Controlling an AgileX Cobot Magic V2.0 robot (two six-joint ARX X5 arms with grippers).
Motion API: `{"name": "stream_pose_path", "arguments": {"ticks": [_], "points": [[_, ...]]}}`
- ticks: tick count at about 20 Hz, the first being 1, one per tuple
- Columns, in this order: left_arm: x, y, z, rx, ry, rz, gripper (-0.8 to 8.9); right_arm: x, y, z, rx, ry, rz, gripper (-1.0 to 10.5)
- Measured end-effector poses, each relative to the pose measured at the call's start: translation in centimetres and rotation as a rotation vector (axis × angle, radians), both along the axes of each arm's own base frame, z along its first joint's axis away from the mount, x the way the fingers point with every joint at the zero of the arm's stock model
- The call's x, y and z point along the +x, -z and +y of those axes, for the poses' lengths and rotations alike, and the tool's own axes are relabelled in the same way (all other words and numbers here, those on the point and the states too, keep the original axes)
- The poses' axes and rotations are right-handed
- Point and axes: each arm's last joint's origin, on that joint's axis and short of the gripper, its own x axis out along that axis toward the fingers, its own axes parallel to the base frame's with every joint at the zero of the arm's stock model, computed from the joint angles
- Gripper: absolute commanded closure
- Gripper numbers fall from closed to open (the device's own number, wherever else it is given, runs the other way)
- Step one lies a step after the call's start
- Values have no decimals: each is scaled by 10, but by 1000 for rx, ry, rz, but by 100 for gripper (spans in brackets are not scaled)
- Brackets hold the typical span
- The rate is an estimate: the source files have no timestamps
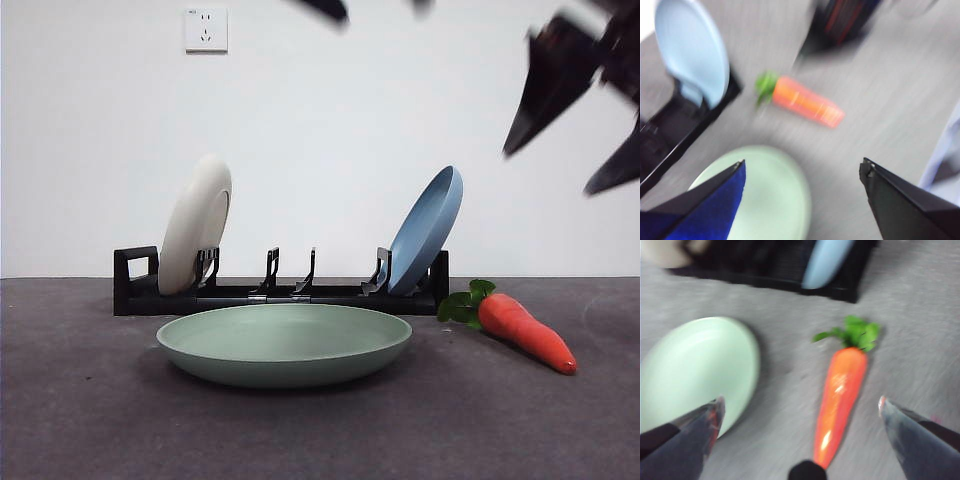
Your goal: Take the green plate from the plate rack,put the plate on the table,take the carrot from the table,put the carrot in the plate
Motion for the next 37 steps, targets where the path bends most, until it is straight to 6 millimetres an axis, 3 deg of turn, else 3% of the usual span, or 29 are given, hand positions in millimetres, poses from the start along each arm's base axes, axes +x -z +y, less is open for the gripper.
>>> {"name": "stream_pose_path", "arguments": {"ticks": [4, 8, 10, 14, 17, 21, 24, 27, 33, 35, 37], "points": [[-23, -38, 43, -170, -3, -9, 431, 34, 39, 10, -45, 14, 36, 290], [-38, -51, 71, -230, -20, 3, 431, 54, 72, 23, -105, 29, 57, 321], [-41, -53, 78, -235, -25, 12, 432, 60, 85, 28, -132, 35, 60, 394], [-43, -50, 81, -213, -37, 41, 432, 67, 99, 36, -168, 52, 43, 412], [-43, -49, 81, -210, -40, 48, 432, 69, 107, 37, -177, 79, 67, 587], [-43, -49, 81, -210, -40, 48, 432, 69, 109, 37, -158, 103, 84, 773], [-43, -49, 81, -207, -41, 50, 432, 69, 109, 37, -152, 112, 89, 828], [-43, -49, 81, -203, -41, 51, 432, 69, 109, 37, -145, 117, 96, 955], [-43, -48, 81, -201, -42, 52, 432, 67, 107, 38, -143, 120, 107, 957], [-43, -48, 81, -200, -43, 52, 432, 61, 94, 42, -136, 107, 92, 957], [-43, -48, 81, -199, -43, 52, 432, 49, 63, 56, -97, 73, -1, 958]]}}
